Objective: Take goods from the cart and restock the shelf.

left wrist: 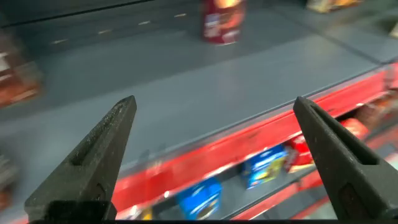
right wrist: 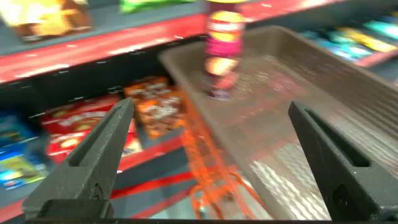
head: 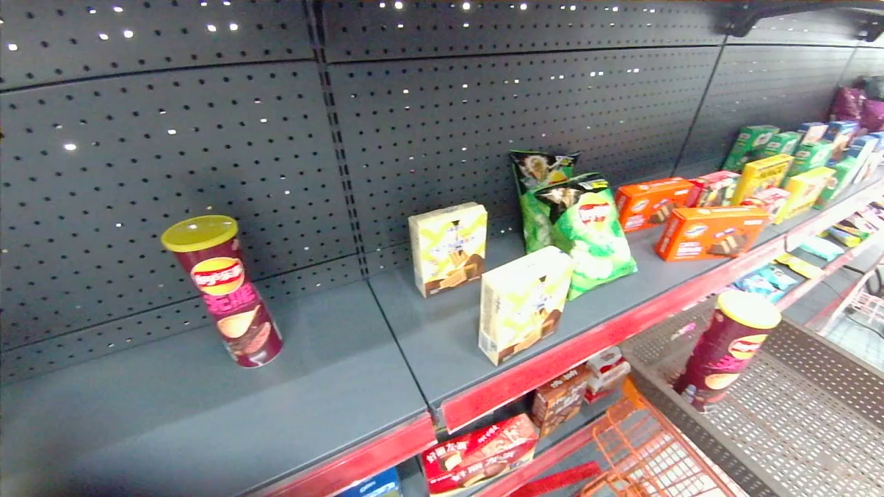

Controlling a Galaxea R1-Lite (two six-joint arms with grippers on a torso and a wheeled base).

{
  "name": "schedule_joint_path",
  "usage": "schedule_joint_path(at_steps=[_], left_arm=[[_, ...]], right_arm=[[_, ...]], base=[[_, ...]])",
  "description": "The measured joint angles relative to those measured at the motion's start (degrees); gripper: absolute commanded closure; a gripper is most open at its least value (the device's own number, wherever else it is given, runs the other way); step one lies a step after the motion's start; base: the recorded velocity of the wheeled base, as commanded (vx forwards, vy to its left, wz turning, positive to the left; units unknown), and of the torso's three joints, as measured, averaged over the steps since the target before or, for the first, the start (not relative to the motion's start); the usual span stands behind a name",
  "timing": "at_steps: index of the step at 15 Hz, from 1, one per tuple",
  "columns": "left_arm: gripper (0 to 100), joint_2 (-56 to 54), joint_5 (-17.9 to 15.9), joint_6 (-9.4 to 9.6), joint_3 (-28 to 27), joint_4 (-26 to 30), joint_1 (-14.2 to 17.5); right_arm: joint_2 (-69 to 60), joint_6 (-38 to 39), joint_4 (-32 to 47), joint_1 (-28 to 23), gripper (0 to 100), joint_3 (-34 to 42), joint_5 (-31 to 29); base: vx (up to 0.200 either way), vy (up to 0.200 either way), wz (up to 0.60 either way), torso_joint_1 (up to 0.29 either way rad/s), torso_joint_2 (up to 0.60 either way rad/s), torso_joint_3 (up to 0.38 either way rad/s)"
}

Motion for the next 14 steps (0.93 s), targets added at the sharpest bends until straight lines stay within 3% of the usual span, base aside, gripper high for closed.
schedule_joint_path(at_steps=[3, 14], left_arm=[[0, 0.0, 0.0, 0.0, 0.0, 0.01, 0.0], [0, 0.0, 0.0, 0.0, 0.0, 0.0, 0.0]], right_arm=[[0.0, 0.0, -0.02, -0.02, 0, 0.0, 0.0], [0.07, 0.0, 0.0, 0.0, 0, 0.0, 0.23]], base=[[0.0, 0.0, -0.6, 0.005, 0.0, 0.002], [0.0, 0.0, 0.0, 0.0, 0.0, 0.0]])
